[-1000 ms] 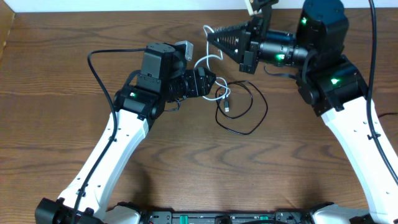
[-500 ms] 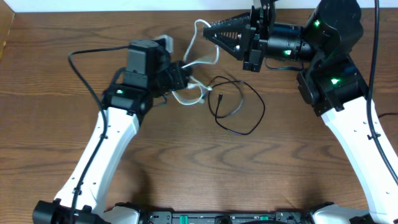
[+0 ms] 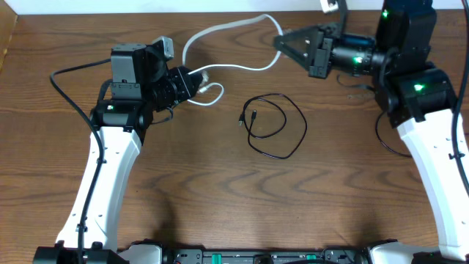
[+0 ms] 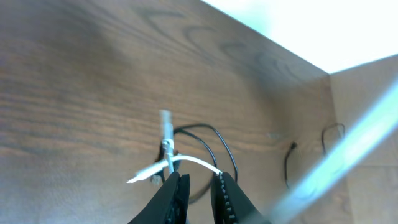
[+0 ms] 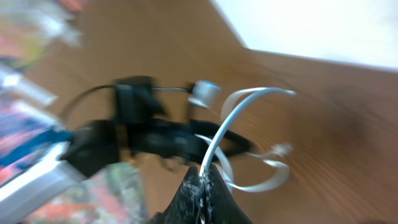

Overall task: Untangle cables
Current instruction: 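Hold with the left gripper and pull the white cable rightward with the right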

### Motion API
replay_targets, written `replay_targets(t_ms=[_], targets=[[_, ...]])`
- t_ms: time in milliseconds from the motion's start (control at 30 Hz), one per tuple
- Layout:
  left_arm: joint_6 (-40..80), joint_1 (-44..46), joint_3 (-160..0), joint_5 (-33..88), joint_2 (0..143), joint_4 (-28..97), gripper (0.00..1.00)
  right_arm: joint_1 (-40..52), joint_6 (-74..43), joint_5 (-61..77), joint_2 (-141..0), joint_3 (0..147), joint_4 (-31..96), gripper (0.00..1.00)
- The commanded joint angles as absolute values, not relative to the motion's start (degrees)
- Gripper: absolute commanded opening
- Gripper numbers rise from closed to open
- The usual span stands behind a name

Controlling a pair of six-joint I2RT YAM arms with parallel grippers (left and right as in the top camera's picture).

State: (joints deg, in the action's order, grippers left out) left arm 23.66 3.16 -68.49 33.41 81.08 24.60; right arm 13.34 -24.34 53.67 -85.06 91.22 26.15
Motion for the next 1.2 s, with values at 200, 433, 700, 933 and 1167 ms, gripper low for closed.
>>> replay_targets(t_ms=[200, 433, 700, 933, 1167], targets=[[22.15, 2.74, -68.58, 36.8, 79.99, 28.84, 0.56, 11.6, -6.63, 35.66, -84.66, 91.77, 40.16, 0.01], [21.39, 2.74, -68.58, 34.89, 80.05, 33.52, 0.62, 10.15, -4.99, 14.9, -84.66, 91.77, 41.78, 0.01], [21.39, 2.74, -68.58, 34.89, 80.05, 34.94, 0.71, 2.09, -5.06, 13.41, -84.66, 91.77, 36.03, 0.01], [20.36, 2.74, -68.58, 34.85, 80.05, 35.77, 0.73, -7.14, -5.08, 13.39, -84.66, 91.77, 36.42, 0.01], [20.14, 2.74, -68.58, 32.93, 80.05, 37.3, 0.73, -15.14, -5.06, 11.57, -84.77, 91.74, 39.31, 0.01]])
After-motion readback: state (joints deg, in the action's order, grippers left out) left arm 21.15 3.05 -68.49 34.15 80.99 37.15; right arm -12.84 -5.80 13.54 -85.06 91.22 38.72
